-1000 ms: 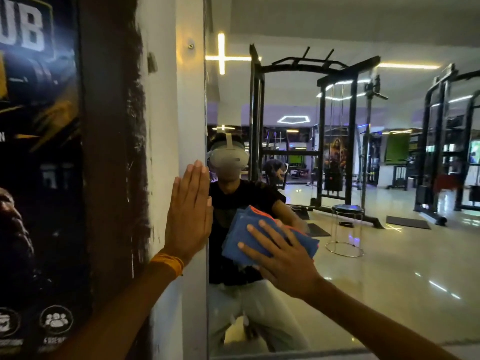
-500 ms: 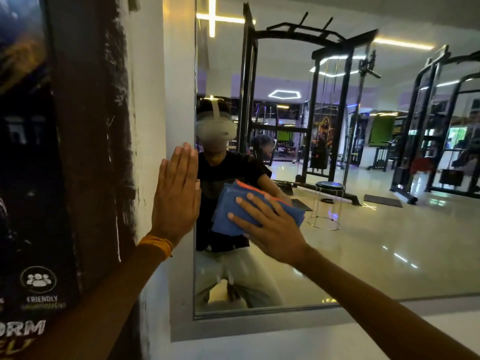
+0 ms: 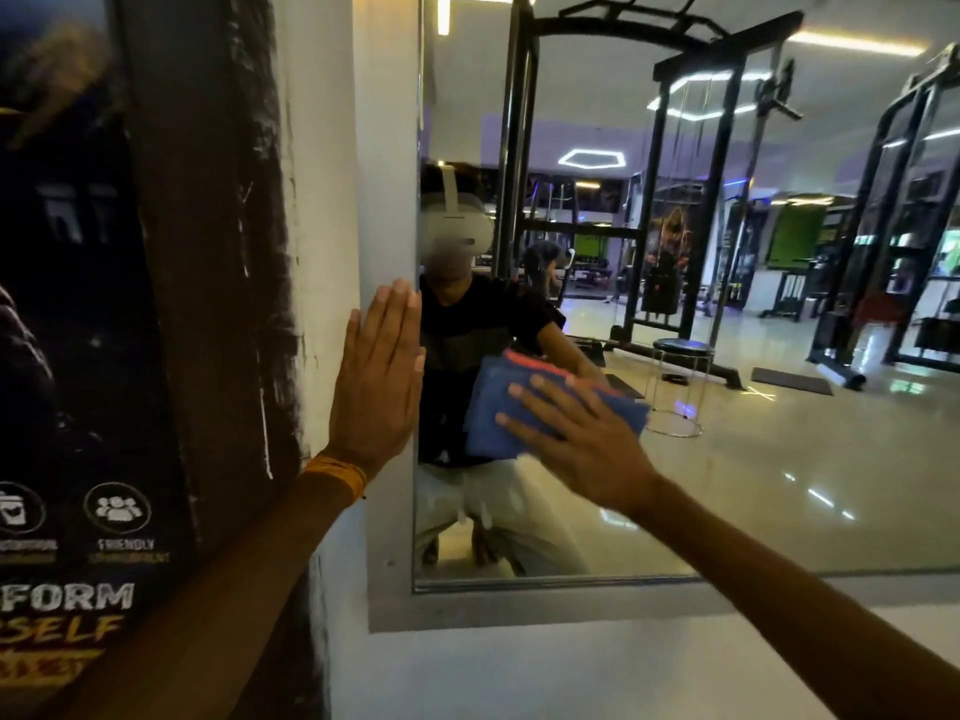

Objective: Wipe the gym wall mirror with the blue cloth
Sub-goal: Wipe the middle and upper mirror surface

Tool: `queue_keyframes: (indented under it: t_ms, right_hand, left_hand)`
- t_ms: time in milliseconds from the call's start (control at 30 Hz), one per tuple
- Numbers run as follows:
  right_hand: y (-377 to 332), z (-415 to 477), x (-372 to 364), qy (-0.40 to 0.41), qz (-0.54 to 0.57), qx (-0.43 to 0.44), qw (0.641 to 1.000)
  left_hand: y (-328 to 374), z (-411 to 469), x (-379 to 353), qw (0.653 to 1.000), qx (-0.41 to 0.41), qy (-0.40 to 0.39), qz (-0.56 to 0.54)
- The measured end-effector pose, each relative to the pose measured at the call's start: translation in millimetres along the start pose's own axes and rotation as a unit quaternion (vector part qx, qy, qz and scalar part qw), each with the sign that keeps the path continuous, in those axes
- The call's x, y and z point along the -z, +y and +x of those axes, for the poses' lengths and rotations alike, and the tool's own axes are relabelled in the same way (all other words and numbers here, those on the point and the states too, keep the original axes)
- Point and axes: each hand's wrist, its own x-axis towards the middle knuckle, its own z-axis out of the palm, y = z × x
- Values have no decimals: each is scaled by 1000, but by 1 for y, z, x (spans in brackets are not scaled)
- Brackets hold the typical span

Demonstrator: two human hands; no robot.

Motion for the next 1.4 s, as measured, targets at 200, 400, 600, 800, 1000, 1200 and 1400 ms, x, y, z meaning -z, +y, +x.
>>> queue_keyframes:
  t_ms: [200,400,600,800,1000,1200,1400]
  right_hand:
    - [-25,23,-6,75,64,-210,973]
    - [-70,-40,-23,-51,15,52,997]
    - [-13,59,6,66,57,-174,981]
    - [-94,-7,-28,-67,41,49,996]
    - [-31,81,-7,93,47,-90,991]
    - [-135,-30,-40,-43,62,79,994]
    - [-30,19,-16,43,32,10,999]
  left_hand:
    - [0,1,0,1000,5,-12,-9]
    - [0,2,2,999,12,-19,-25]
    - [-2,6,10,998,21,-44,-44]
    - [-11,63,29,997,-9,-39,-63]
    - [-15,58,20,998,-15,-20,-61]
    - [-15,58,24,998,-26,-30,-52]
    - [-13,57,23,998,-22,-33,-51]
